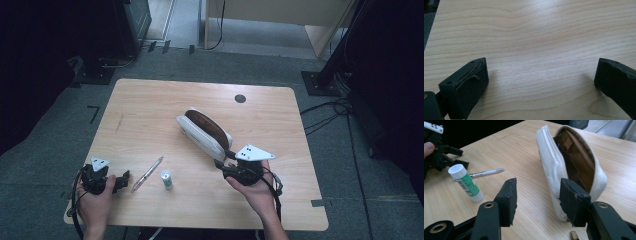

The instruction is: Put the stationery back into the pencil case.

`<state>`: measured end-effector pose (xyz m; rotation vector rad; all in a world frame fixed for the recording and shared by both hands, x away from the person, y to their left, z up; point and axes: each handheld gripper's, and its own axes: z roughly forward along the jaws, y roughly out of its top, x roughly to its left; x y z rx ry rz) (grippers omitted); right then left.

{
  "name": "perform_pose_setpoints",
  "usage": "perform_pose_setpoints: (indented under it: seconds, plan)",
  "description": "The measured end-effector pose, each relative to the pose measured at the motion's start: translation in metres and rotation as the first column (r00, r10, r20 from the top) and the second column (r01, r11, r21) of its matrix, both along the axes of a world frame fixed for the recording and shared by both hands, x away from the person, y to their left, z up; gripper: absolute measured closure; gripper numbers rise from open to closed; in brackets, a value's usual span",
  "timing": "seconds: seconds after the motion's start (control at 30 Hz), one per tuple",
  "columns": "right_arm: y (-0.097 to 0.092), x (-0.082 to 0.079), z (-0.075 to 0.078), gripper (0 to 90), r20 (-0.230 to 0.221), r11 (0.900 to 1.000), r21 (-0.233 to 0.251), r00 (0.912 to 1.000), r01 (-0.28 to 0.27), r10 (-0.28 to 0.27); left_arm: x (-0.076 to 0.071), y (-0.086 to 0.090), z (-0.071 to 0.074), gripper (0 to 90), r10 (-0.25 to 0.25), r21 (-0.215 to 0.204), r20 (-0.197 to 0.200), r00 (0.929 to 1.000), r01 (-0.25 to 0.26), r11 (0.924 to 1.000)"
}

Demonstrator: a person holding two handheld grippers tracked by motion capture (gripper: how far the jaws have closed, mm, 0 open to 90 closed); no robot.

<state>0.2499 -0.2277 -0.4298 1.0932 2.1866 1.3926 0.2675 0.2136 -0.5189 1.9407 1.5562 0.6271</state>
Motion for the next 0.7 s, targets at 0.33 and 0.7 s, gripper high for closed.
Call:
perform_pose_setpoints:
  seconds: [0.33,0.7]
  plan:
    - [0.025,-0.008,-0.009,51.5,-0.012,0.9977,0.034,0.9982,-0.059,0.059,0.0,0.0,0.0,0.0,0.0,0.0,0.0,1.0,0.0,1.0]
    - [0.056,-0.012,-0.013,52.4,-0.026,0.9891,0.064,0.9906,-0.132,0.134,0.0,0.0,0.0,0.0,0.0,0.0,0.0,1.0,0.0,1.0]
